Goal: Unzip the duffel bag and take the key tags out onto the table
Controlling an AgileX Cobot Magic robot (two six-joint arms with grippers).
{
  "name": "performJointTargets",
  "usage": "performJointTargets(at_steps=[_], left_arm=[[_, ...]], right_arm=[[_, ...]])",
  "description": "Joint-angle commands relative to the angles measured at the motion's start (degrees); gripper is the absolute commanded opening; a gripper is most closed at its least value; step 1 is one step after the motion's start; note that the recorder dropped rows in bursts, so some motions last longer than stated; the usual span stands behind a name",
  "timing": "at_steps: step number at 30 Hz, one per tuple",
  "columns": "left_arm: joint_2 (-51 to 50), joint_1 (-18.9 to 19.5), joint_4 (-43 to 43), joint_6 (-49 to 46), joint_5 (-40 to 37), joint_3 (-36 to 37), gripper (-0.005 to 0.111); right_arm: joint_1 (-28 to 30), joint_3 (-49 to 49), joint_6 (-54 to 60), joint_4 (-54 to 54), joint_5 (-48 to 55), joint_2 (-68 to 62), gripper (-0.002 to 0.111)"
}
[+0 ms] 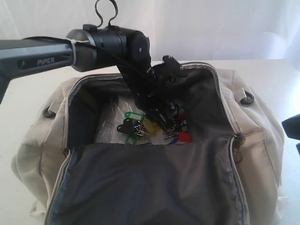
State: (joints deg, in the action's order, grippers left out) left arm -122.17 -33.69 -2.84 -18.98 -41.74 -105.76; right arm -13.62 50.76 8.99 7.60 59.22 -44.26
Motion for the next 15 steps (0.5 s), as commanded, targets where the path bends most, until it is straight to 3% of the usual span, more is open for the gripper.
performJointTargets(at_steps=[1,15], left_arm=[[5.37,-0.43,-0.55,0.08,-2.28,-3.62,0.0],[10.73,-0.43,-0.55,-1.78,-8.27,-5.94,0.0]], right_arm=[[-0.04,-0.15,-0.01,-0.17,-1.02,0.22,0.0],[-0.04,-0.15,-0.27,-0.17,-1.0,0.22,0.0]])
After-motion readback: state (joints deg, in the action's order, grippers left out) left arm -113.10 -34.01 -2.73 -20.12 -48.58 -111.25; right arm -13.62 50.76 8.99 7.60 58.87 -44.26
